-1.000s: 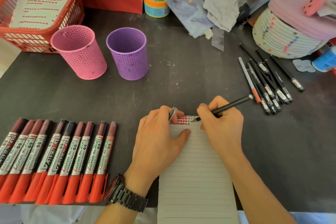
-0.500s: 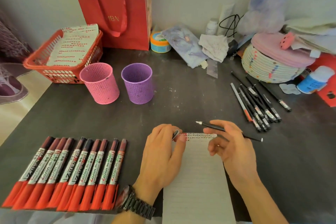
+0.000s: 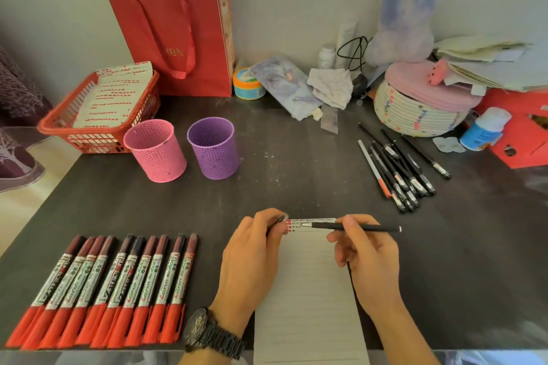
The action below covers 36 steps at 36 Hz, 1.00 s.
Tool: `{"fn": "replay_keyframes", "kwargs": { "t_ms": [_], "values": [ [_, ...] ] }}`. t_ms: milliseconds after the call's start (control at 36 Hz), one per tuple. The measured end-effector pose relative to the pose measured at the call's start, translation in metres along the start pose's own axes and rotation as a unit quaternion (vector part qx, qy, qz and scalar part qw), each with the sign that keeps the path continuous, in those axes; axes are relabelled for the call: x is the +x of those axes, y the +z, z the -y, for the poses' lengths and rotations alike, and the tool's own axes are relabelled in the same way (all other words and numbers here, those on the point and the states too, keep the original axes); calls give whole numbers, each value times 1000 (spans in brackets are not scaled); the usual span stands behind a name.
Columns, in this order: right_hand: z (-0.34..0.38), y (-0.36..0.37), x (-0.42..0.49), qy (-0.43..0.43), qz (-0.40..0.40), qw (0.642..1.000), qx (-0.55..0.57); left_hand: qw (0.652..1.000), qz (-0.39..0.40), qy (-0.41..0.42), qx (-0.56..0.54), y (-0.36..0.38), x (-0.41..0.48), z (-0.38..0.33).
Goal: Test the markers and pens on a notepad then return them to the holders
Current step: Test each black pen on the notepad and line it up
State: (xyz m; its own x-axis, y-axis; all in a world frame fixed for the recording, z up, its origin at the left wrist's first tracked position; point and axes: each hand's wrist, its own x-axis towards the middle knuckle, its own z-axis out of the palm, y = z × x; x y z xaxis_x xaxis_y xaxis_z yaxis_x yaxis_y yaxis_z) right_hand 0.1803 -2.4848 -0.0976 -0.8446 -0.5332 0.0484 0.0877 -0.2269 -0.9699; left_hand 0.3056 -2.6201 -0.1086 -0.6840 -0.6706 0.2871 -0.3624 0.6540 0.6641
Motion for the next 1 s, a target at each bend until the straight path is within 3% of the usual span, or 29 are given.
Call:
{"fn": "replay_keyframes", "kwargs": {
  "t_ms": [1000],
  "values": [
    [-4, -1, 0, -19, 33, 999, -31, 994, -18, 108, 26, 1, -2, 3]
  ]
}}
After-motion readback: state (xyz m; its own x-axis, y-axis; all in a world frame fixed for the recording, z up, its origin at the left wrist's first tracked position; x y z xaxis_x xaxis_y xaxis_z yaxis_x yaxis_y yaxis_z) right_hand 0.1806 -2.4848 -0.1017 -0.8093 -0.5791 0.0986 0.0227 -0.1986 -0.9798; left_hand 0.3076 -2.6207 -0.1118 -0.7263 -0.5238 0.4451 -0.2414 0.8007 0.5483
